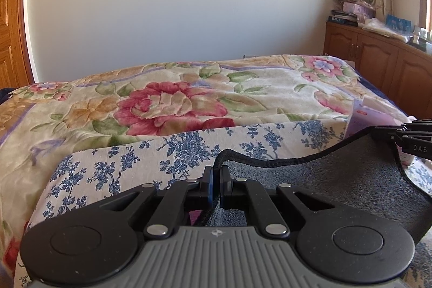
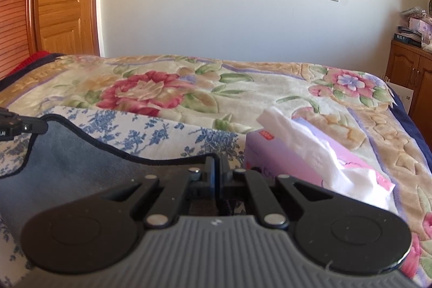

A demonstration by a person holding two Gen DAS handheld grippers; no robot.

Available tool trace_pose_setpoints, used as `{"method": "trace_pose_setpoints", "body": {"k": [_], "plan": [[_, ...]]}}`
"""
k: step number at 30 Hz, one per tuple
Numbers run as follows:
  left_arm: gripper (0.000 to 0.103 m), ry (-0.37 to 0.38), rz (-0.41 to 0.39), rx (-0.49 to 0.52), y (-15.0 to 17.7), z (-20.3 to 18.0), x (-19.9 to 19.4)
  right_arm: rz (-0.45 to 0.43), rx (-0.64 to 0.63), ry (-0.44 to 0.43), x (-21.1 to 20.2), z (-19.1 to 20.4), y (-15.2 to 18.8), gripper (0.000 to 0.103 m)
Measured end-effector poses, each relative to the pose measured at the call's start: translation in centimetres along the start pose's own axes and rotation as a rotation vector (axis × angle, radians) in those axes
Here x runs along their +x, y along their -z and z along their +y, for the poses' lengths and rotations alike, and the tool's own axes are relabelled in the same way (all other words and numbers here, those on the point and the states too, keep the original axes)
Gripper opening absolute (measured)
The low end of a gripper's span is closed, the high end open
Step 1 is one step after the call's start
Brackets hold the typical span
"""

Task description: Fold towel

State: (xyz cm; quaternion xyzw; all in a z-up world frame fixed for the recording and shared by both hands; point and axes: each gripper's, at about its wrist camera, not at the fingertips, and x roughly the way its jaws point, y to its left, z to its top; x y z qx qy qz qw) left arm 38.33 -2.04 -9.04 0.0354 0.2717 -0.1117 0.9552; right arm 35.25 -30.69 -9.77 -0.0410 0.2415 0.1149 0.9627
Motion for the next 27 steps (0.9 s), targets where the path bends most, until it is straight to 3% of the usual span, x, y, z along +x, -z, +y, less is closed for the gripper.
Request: {"method": "trace_pose_setpoints", "body": {"k": [13, 18, 20, 21, 22, 27], "plan": [[0.007, -0.024, 0.029, 0.024, 1.5, -0.2, 2.1, 0.033, 0.021, 0.013, 1.2, -0.2, 1.0, 0.005], [0.010, -0.027, 0.036, 0.021, 1.5, -0.3, 2.0, 0.032, 0.020, 0.029, 0.9, -0.3, 0.9, 0.015], [0.022, -0.029, 0.040, 0.020, 1.4, -0.4, 1.8, 0.031, 0.020, 0.040, 0.5, -0.3, 0.8, 0.028], [0.032, -0.030, 0.039, 0.018, 1.4, -0.5, 1.6, 0.028, 0.022, 0.045, 0.2, -0.3, 0.7, 0.044], [0.037, -0.032, 0.038, 0.016, 1.4, -0.5, 1.3, 0.022, 0.027, 0.044, -0.1, -0.2, 0.7, 0.049], [0.044, -0.040, 0.049, 0.021, 1.2, -0.9, -0.2, 0.017, 0.033, 0.039, -2.1, 0.3, 0.4, 0.049]]}}
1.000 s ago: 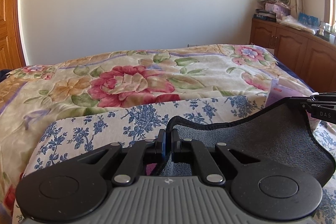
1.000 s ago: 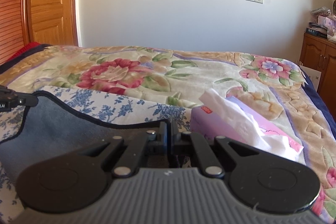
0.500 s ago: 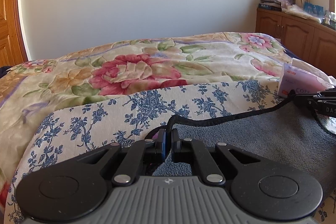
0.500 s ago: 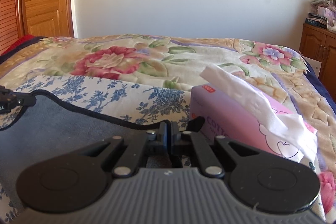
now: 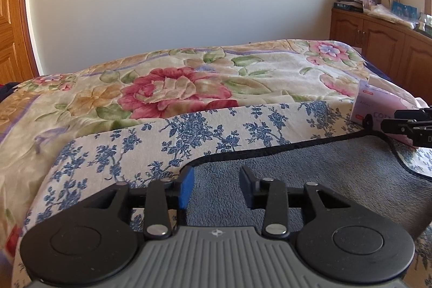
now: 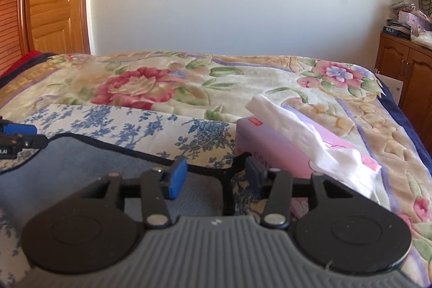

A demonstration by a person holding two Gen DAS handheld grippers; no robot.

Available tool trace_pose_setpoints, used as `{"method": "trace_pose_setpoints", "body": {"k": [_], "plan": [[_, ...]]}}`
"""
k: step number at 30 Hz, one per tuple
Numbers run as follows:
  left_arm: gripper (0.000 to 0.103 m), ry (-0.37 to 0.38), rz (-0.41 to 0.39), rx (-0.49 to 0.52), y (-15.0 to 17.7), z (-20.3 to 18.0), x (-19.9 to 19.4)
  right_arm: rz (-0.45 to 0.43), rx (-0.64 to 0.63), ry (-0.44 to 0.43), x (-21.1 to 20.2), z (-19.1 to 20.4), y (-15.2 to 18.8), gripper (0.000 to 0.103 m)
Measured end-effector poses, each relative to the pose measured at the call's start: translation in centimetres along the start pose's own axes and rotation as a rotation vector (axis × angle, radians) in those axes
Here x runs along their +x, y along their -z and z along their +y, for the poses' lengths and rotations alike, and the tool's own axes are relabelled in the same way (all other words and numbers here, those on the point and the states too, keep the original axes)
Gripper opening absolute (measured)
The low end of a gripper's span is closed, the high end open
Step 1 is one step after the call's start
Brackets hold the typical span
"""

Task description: Fold towel

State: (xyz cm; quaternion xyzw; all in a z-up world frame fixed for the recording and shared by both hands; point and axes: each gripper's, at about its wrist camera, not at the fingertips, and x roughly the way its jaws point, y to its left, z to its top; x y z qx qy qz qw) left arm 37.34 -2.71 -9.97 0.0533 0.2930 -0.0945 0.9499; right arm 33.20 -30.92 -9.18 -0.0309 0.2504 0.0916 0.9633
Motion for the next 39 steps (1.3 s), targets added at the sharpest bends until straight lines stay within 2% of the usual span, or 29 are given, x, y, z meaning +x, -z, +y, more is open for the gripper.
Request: {"method": "trace_pose_setpoints", "body": {"k": [2, 6, 12, 14, 16, 20, 22, 27, 30, 39], "plan": [[0.049, -0.007, -0.008, 0.002, -0.2, -0.2, -1.0, -0.001, 0.002, -0.003, -1.0, 0.3, -0.2, 0.050], [0.065, -0.025, -0.027, 0.012, -0.9, -0.7, -3.2, -0.007, -0.001, -0.008, -3.1, 1.1, -0.6, 0.052], [0.079, -0.035, -0.059, 0.014, -2.2, -1.4, -6.7, -0.026, 0.019, -0.018, -6.2, 1.9, -1.3, 0.057], [0.081, -0.033, -0.066, 0.014, -2.4, -1.7, -7.9, -0.030, 0.019, -0.015, -7.1, 2.3, -1.4, 0.060], [0.084, -0.031, -0.066, 0.020, -2.6, -2.0, -8.9, -0.035, 0.018, -0.010, -8.1, 2.6, -1.5, 0.069], [0.087, -0.036, -0.072, 0.027, -2.7, -2.4, -10.9, -0.043, 0.020, 0.000, -9.7, 3.2, -1.5, 0.075], [0.088, -0.037, -0.073, 0.028, -2.7, -2.5, -11.7, -0.044, 0.026, 0.004, -10.4, 3.3, -1.5, 0.083], [0.090, -0.051, -0.087, 0.042, -2.7, -2.9, -13.8, -0.059, 0.030, 0.013, -12.0, 3.6, -1.5, 0.091], [0.093, -0.049, -0.094, 0.046, -2.7, -3.1, -15.0, -0.070, 0.033, 0.016, -12.9, 3.8, -1.7, 0.103], [0.101, -0.058, -0.118, 0.037, -2.7, -3.6, -17.9, -0.087, 0.034, 0.022, -15.1, 4.4, -1.7, 0.103]]}}
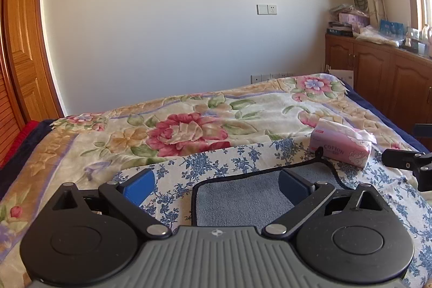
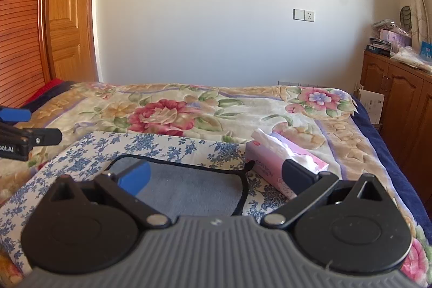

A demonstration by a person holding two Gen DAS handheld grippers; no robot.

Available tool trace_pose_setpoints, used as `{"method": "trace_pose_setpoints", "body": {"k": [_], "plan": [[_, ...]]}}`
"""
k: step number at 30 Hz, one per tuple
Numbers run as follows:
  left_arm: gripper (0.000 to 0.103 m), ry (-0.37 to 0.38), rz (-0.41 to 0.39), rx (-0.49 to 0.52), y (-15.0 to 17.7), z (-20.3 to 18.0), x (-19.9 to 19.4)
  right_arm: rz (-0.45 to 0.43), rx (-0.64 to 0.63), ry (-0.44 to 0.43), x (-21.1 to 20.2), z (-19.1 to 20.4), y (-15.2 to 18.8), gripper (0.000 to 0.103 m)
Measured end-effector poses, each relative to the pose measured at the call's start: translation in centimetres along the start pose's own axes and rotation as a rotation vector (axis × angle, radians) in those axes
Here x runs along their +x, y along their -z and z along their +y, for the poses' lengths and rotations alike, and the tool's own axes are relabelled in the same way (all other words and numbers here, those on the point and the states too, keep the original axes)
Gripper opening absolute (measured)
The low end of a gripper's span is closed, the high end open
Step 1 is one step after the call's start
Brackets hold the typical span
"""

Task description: Fold towel

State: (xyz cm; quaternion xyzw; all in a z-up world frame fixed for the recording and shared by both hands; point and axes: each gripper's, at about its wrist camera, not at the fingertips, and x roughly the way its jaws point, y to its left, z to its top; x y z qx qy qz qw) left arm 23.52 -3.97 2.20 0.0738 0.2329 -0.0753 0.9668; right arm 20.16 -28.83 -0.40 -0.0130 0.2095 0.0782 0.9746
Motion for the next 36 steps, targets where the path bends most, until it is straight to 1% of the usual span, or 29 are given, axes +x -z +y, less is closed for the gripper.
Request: {"method": "trace_pose_setpoints", "body": {"k": [12, 25, 31, 36], "plan": [[0.103, -0.006, -0.005, 0.009, 0.4, -0.3, -3.5, -0.009, -0.001, 0.007, -2.9, 0.5, 0.2, 0.103], [0.103, 0.001, 0.007, 0.003, 2.2, -0.6, -7.3, -0.016, -0.003, 0.004, -6.4, 1.3, 0.8, 0.103], [0.103, -0.002, 0.013, -0.018, 3.6, -0.6, -9.2, -0.019, 0.009, 0.001, -7.4, 1.8, 1.1, 0.103], [0.103, -0.005, 0.016, -0.033, 4.2, -0.5, -10.3, -0.022, 0.001, 0.002, -8.3, 2.2, 1.3, 0.103]]}}
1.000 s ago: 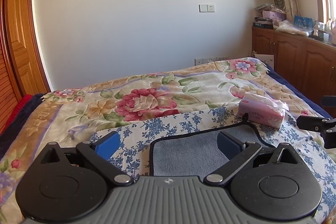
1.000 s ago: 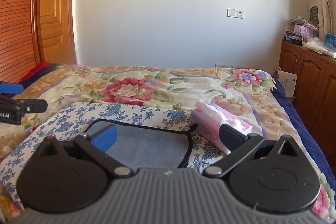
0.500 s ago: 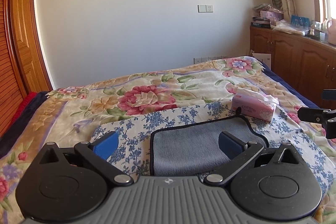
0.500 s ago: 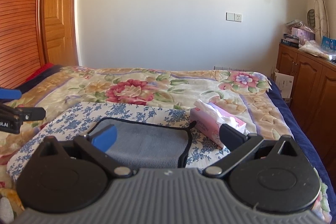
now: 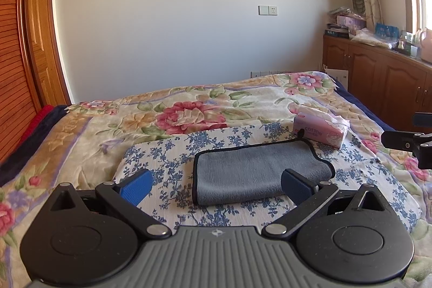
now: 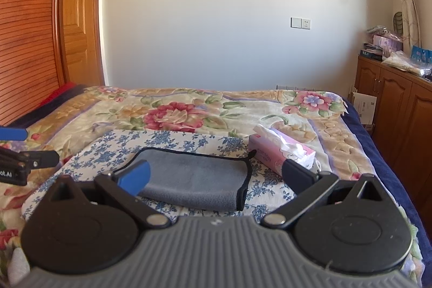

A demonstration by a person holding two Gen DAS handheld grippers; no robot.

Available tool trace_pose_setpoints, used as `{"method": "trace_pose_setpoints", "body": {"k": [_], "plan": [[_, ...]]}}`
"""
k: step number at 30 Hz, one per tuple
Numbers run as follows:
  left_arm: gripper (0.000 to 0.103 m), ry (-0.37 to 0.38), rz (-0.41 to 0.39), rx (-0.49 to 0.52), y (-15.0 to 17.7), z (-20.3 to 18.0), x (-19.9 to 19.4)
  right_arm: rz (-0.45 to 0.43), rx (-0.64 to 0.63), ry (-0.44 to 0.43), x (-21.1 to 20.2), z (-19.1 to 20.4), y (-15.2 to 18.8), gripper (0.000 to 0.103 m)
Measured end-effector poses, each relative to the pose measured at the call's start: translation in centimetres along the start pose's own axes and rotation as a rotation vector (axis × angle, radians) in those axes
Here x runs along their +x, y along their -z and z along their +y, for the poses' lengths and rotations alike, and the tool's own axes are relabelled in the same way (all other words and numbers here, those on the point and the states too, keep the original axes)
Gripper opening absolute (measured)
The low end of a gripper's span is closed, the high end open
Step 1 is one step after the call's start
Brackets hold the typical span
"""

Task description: Fold towel

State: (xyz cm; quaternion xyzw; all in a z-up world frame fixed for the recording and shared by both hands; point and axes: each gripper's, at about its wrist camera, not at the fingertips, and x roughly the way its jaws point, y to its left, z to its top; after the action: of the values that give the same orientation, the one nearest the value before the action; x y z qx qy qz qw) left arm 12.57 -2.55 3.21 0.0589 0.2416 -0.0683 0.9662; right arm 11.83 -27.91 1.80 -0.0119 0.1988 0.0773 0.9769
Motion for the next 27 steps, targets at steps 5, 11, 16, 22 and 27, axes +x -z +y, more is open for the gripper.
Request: {"method": "trace_pose_setpoints", "body": {"k": [5, 11, 16, 22, 27], "plan": [[0.103, -0.002, 0.004, -0.005, 0.3, 0.2, -0.8, 0.002, 0.009, -0.002, -1.0, 0.3, 0.6, 0.103], [0.103, 0.003, -0.005, -0.010, 0.3, 0.1, -2.4, 0.004, 0.024, 0.006, -2.3, 0.4, 1.0, 0.103], [0.103, -0.002, -0.018, 0.006, 0.4, -0.2, -3.9, -0.006, 0.016, 0.013, -3.6, 0.6, 1.1, 0.103], [0.103, -0.003, -0.023, 0.007, 1.5, -0.4, -5.4, -0.009, 0.009, 0.007, -4.8, 1.0, 1.9, 0.103], [0.103, 0.006, -0.013, 0.019, 3.0, -0.8, -6.3, 0.010, -0.003, -0.002, -5.5, 1.5, 3.2, 0.103]]}}
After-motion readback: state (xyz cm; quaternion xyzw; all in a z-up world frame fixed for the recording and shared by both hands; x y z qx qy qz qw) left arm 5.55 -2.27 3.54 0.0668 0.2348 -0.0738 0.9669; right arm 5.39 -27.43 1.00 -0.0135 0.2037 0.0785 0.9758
